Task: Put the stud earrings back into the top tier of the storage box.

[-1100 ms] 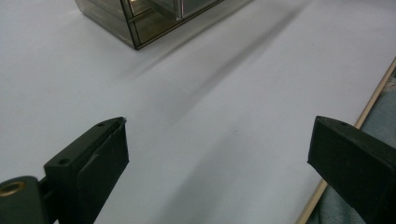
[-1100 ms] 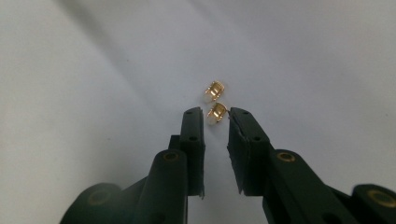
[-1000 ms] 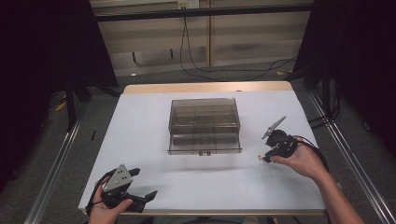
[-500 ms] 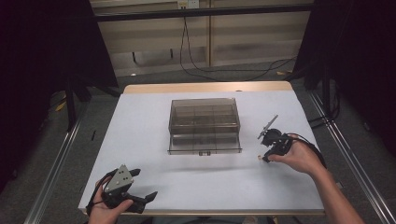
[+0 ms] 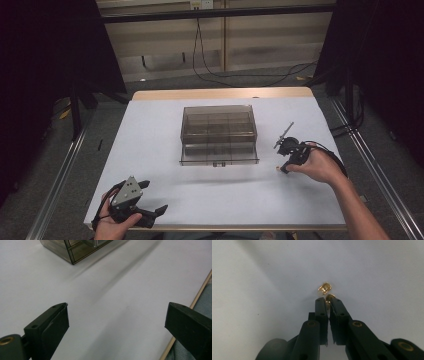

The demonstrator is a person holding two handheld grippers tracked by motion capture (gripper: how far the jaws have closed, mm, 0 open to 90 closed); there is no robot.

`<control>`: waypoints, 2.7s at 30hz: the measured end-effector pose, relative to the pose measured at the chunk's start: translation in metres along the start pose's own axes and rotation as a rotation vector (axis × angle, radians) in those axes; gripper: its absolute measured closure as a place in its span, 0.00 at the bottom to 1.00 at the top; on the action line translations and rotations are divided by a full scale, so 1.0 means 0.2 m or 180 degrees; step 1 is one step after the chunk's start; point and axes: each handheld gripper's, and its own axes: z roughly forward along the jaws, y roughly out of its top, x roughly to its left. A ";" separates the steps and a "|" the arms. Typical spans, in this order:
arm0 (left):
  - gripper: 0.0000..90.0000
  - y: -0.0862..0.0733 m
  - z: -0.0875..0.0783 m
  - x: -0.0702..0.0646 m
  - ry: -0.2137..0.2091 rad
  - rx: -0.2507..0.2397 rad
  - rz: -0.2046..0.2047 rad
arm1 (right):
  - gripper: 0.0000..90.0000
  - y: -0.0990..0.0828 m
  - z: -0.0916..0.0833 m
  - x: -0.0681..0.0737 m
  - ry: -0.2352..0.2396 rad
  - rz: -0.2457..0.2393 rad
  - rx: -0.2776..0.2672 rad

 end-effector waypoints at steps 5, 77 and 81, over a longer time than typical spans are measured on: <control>0.06 0.00 0.00 0.00 0.0006 0.0003 -0.0013 | 0.92 0.00 0.01 -0.01 0.0002 -0.0013 -0.0003; 0.06 0.00 0.00 0.01 -0.0030 -0.0018 -0.0049 | 0.96 0.22 -0.52 0.17 0.0202 -0.0688 -0.0832; 0.06 0.00 0.00 0.01 -0.0026 -0.0015 -0.0049 | 0.96 0.25 -0.54 0.19 0.0213 -0.0735 -0.0862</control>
